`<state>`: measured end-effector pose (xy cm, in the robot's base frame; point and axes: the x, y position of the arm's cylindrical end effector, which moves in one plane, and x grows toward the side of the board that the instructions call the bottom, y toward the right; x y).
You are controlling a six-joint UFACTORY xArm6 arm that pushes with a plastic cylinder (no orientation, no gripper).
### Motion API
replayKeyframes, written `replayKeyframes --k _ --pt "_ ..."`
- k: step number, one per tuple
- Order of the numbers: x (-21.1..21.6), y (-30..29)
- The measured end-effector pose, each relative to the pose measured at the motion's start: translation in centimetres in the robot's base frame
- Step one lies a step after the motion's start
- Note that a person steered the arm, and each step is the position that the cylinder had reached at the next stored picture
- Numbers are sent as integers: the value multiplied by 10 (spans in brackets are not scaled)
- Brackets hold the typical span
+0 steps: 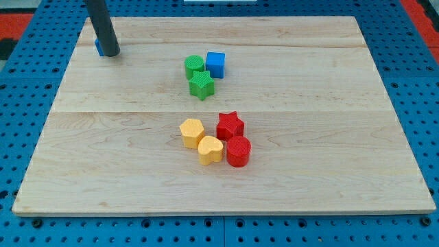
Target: Move the blue cube into the bottom of the blue triangle
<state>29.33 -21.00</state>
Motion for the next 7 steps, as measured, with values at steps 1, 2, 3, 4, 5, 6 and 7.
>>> replayKeyframes --k 1,2,3,4,5,6,7 --pt "-9 0" --pt "-33 2" --pt "-53 107" --pt "-49 191" --pt "-17 277" --pt "46 287" --pt "61 222"
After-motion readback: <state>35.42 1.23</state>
